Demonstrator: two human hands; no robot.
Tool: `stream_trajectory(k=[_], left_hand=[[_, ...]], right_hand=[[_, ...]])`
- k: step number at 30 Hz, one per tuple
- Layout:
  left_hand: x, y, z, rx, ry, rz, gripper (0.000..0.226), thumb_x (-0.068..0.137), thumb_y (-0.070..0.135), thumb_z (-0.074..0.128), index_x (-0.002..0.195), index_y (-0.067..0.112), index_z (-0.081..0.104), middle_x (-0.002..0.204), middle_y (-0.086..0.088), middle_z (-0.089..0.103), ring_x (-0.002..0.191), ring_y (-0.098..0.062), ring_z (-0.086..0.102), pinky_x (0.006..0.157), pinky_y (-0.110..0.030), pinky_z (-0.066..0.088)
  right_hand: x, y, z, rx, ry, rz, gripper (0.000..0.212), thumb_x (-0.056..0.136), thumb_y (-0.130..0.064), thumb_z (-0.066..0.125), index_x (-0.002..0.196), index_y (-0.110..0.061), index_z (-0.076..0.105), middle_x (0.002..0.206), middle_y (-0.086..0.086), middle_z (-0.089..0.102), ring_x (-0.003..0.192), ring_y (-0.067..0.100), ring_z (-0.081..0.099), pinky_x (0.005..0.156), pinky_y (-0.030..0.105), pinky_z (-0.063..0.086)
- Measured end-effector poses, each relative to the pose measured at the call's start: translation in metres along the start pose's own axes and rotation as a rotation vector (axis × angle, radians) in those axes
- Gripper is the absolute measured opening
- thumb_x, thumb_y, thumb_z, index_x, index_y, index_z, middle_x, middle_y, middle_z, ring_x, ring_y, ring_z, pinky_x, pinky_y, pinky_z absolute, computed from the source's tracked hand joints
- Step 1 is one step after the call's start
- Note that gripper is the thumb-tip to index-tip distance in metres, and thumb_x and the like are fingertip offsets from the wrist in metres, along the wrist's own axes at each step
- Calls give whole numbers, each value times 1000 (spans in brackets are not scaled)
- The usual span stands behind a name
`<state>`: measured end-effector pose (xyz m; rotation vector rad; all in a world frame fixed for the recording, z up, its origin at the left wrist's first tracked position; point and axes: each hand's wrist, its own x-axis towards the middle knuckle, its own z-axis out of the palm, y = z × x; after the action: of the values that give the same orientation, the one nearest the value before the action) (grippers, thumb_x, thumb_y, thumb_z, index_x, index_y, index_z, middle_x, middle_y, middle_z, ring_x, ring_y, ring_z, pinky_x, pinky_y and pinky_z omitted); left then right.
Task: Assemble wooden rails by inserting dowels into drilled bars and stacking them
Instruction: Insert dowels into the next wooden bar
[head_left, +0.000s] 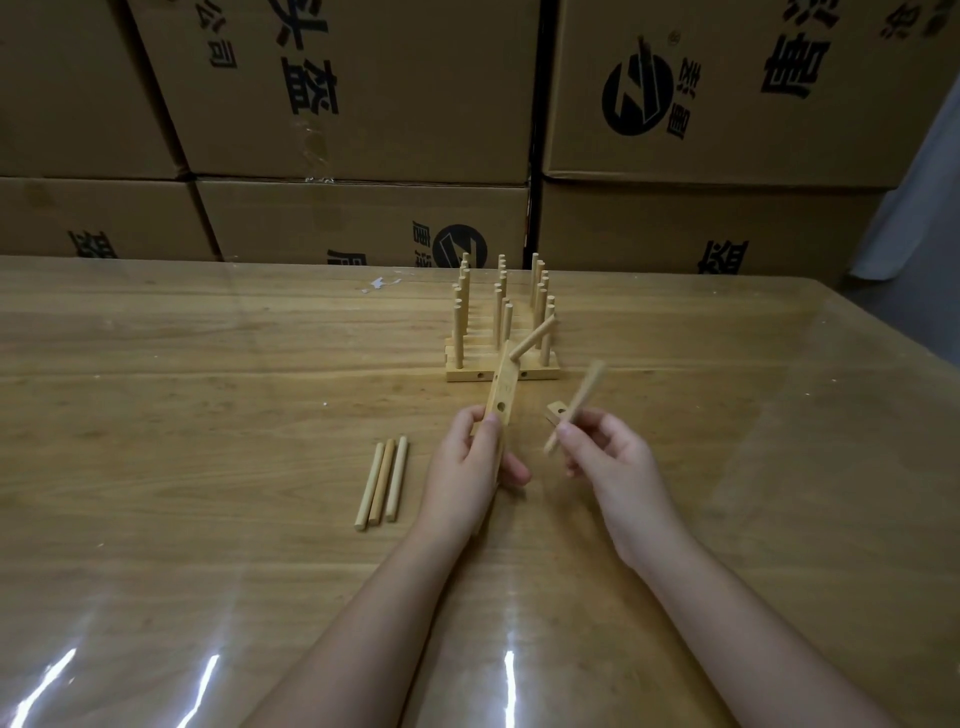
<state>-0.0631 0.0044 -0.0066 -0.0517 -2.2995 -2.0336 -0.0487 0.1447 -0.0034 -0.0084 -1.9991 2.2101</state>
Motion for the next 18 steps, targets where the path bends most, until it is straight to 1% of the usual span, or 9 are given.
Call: stream_trajectory(k=[1, 3, 4, 6, 7, 8, 11, 15, 18], left_hand=[[0, 0, 0, 7, -4, -3, 22, 102, 31, 38, 114, 20, 52, 68, -9, 71, 69, -15, 68, 70, -19, 46], [0, 0, 1, 25, -14, -4, 22, 101, 28, 38, 115, 18, 52, 66, -9, 70, 67, -13, 67, 66, -13, 46], [0, 0, 1, 28, -19, -6, 22, 101, 26, 38, 116, 17, 51, 65, -8, 70, 68, -15, 67, 70, -16, 48], [0, 0, 1, 21, -24, -13, 25, 99, 22, 37, 119, 15, 50, 66, -9, 70, 71, -20, 67, 81, -32, 51], [0, 0, 1, 17, -26, -12, 25, 98, 20, 37, 119, 15, 51, 66, -10, 70, 72, -23, 67, 83, -39, 51], [0, 0, 1, 14, -30, -7, 25, 98, 20, 37, 118, 15, 51, 66, -11, 70, 72, -25, 67, 84, -42, 51], [-1, -2, 1, 28, -49, 25, 24, 98, 21, 36, 115, 19, 54, 65, -9, 69, 70, -24, 67, 82, -43, 52], [0, -6, 2, 70, -55, 51, 22, 99, 24, 37, 110, 26, 56, 64, -6, 70, 69, -17, 67, 81, -38, 50], [1, -8, 2, 68, -65, 63, 21, 99, 25, 37, 109, 28, 56, 64, -7, 70, 68, -18, 68, 81, -41, 51]], right_hand=[[0, 0, -1, 96, -13, 12, 11, 88, -11, 61, 95, -18, 65, 74, -5, 66, 70, 6, 60, 62, 18, 48], [0, 0, -1, 206, -49, 20, 13, 86, -4, 60, 90, -16, 65, 73, 0, 67, 73, 11, 63, 63, 21, 50], [0, 0, -1, 236, -68, 22, 15, 85, -3, 61, 89, -16, 66, 76, 3, 69, 75, 14, 65, 65, 22, 51], [0, 1, 0, 276, -88, 19, 16, 83, -2, 63, 90, -15, 68, 82, 9, 71, 80, 18, 67, 67, 23, 52], [0, 0, 0, 287, -92, 21, 16, 83, -2, 63, 92, -13, 68, 85, 11, 71, 82, 19, 67, 69, 23, 53], [0, 0, 1, 295, -96, 25, 16, 84, -3, 62, 96, -11, 68, 88, 12, 71, 84, 20, 67, 70, 23, 53], [0, 0, 2, 333, -101, 47, 18, 88, -11, 57, 104, -5, 64, 95, 15, 71, 88, 21, 68, 72, 23, 54], [-1, -2, 3, 325, -94, 63, 19, 92, -11, 52, 107, -4, 62, 97, 15, 71, 90, 22, 68, 78, 25, 56], [-1, -1, 2, 294, -97, 66, 20, 91, -12, 54, 107, -4, 62, 98, 14, 71, 93, 23, 68, 80, 27, 56]])
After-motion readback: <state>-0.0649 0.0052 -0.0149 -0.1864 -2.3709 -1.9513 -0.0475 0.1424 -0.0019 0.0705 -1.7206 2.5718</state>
